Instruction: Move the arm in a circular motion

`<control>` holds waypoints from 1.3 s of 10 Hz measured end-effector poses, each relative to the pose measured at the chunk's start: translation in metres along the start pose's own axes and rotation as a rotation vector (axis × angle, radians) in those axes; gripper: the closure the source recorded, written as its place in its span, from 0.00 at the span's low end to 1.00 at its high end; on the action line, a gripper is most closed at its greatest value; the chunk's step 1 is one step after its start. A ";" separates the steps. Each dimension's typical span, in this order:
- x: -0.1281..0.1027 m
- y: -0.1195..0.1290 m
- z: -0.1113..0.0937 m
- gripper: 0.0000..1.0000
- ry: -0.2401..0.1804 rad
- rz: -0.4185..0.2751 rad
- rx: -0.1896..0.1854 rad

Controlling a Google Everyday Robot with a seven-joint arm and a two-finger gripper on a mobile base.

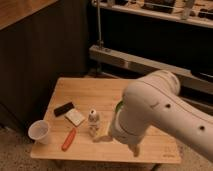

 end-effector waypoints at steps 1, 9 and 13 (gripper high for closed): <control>-0.001 -0.016 0.005 0.20 -0.002 -0.022 -0.013; 0.060 -0.121 0.015 0.20 0.049 -0.134 -0.077; 0.085 -0.179 0.027 0.20 0.067 -0.156 -0.085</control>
